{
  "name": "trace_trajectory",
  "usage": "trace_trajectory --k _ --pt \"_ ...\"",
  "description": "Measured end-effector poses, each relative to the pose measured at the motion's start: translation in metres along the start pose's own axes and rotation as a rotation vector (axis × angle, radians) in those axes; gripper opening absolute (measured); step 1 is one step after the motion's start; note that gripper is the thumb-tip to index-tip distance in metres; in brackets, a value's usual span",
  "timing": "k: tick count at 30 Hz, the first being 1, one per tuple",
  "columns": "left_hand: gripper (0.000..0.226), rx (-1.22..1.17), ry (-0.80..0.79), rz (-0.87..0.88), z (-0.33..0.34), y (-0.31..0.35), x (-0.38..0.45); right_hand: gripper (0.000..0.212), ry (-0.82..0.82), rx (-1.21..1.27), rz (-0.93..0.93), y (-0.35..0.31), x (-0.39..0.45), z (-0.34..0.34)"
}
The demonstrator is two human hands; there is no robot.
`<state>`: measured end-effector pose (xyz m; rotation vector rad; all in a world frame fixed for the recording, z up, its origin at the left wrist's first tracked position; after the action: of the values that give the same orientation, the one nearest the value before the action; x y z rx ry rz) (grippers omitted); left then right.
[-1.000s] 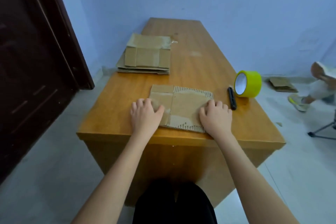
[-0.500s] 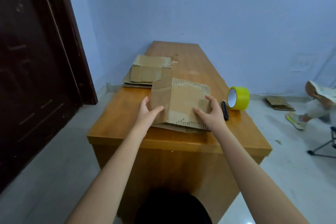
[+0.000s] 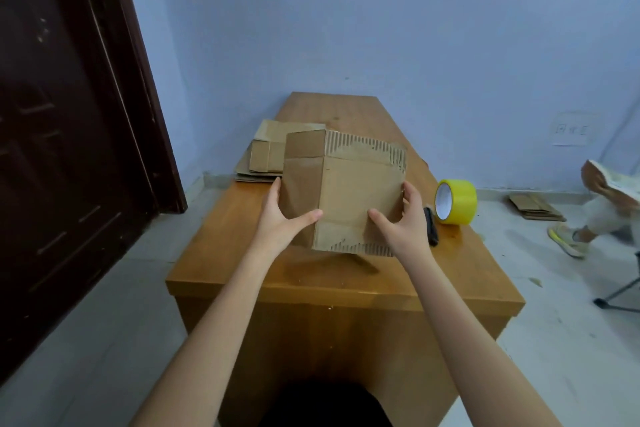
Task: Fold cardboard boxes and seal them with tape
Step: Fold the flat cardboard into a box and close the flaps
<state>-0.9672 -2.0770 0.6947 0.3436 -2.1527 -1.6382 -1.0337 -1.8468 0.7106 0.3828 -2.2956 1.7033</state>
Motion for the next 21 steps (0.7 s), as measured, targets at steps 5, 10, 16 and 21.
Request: trace_trajectory --k 5,10,16,21 --pt "0.107 0.118 -0.024 0.042 -0.002 0.003 0.005 0.06 0.045 0.077 -0.057 -0.002 -0.004 -0.004" --pt "0.116 0.072 -0.032 0.021 0.001 0.006 0.005 0.034 0.034 0.217 -0.075 -0.006 -0.008 -0.008" --pt "0.117 0.016 -0.162 -0.007 0.001 0.006 -0.002 0.022 -0.162 0.298 -0.062 0.001 -0.012 -0.008" --pt "0.118 0.0 -0.235 -0.027 0.002 0.004 -0.011 0.049 -0.435 0.301 0.095 0.017 -0.026 0.013"
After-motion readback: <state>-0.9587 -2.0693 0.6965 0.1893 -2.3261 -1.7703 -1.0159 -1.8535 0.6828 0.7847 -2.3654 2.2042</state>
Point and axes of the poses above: each hand's wrist, its own x-axis towards the middle knuckle, its own z-axis out of the palm, y = z × x, the point moved 8 cm from there along x, towards the middle knuckle
